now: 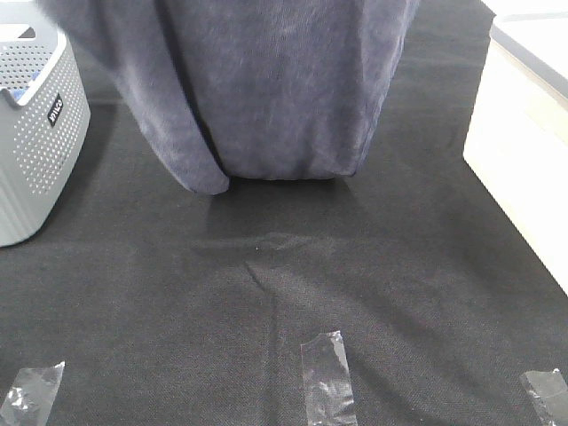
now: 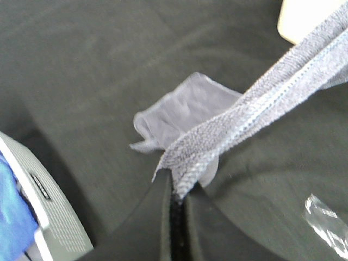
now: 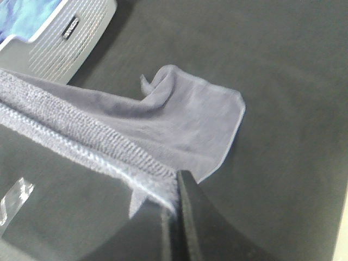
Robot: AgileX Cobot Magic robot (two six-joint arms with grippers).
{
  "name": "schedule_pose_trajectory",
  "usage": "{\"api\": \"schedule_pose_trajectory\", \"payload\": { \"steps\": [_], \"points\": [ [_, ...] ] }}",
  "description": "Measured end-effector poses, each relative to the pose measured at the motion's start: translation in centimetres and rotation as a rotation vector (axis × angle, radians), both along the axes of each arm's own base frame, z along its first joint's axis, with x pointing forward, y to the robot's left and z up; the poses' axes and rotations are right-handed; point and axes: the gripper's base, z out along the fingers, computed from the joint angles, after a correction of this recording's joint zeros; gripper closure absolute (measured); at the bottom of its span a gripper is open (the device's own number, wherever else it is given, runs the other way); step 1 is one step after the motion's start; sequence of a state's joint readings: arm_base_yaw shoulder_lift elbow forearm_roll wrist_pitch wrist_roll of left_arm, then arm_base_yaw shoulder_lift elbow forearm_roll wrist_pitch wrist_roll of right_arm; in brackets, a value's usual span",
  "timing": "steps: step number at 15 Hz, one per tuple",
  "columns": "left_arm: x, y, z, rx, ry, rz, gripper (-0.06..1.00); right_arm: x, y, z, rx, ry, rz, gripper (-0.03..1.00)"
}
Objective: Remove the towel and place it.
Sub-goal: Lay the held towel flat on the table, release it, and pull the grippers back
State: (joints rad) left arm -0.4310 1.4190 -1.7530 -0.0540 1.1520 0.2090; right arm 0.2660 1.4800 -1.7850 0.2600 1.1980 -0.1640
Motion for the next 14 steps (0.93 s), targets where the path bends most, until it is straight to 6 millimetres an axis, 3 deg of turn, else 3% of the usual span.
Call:
{"api": "schedule_pose_trajectory", "payload": {
  "steps": [2, 9, 11, 14],
  "points": [
    [-1.7, 0.6, -0.4, -0.002, 0.006, -0.020, 0.94, -1.2, -0.3, -0.2, -0.004, 0.006, 0.002, 0.95],
    [-5.6, 1.9, 2.0, -0.029, -0.107, -0.090, 0.94, -4.9, -1.2, 2.2, 0.025, -0.082, 0.009, 0.95],
    [-6.1, 1.8, 1.2, -0.054, -0.073, -0.108, 0.94, -6.0, -1.5, 1.8, 0.018, -0.077, 0.007, 0.95],
    [-7.1, 2.0, -1.6, -0.067, 0.019, -0.111, 0.94, -7.6, -2.0, 0.1, 0.006, -0.029, 0.009, 0.95]
  ]
}}
